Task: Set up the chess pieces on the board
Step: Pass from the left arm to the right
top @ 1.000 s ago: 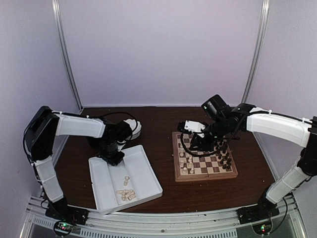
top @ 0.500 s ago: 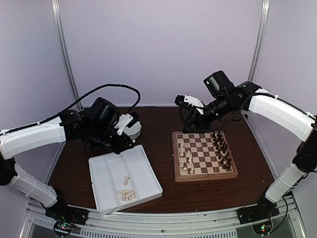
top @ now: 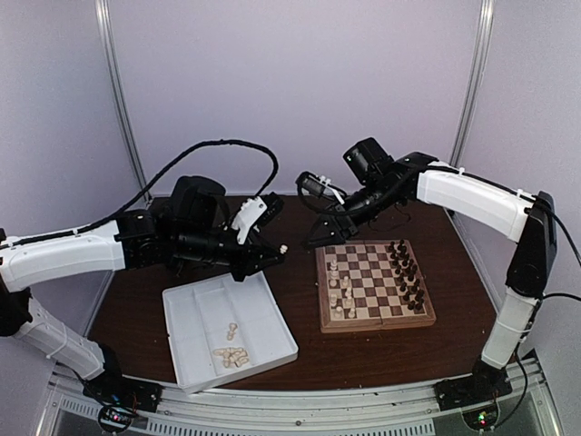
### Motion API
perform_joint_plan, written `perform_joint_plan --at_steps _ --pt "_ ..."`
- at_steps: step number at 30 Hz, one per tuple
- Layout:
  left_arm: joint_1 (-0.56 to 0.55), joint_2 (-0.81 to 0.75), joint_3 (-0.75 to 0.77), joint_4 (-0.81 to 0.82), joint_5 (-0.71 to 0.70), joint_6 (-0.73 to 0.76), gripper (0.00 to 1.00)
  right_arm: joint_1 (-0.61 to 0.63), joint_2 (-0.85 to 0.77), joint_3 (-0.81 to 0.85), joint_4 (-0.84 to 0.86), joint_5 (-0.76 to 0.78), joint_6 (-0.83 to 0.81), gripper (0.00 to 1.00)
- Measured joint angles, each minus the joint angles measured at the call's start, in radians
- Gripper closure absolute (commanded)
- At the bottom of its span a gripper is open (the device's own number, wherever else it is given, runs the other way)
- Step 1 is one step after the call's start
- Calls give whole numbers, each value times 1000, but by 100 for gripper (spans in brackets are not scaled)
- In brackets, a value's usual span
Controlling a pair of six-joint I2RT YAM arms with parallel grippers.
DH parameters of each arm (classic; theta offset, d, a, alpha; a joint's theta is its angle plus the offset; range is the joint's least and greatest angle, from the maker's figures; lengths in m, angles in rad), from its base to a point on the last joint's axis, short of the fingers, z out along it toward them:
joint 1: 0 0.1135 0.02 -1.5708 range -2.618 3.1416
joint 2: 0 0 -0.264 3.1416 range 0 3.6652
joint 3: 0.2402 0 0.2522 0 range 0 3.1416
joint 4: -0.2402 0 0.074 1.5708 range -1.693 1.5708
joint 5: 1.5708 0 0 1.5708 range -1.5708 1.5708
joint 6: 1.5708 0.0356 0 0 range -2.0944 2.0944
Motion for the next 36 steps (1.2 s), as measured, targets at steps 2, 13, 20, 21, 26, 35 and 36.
perform_joint_plan --at_steps 2,13,20,21,26,35,36 --pt "-2 1 0 10 6 2 90 4 3 0 29 -42 47 52" --pt "-8 5 0 32 17 4 90 45 35 0 157 -163 217 55" --pt "-8 5 0 31 19 9 89 64 46 0 164 -167 237 73" --pt "-8 5 0 31 20 9 89 65 46 0 165 -165 242 77" --pt "-9 5 0 33 21 10 87 64 49 0 173 -163 243 87" --pt "-10 5 0 36 -7 18 54 62 49 10 122 -107 175 91" --pt "-10 5 -2 36 -12 20 52 59 49 18 97 -85 150 91"
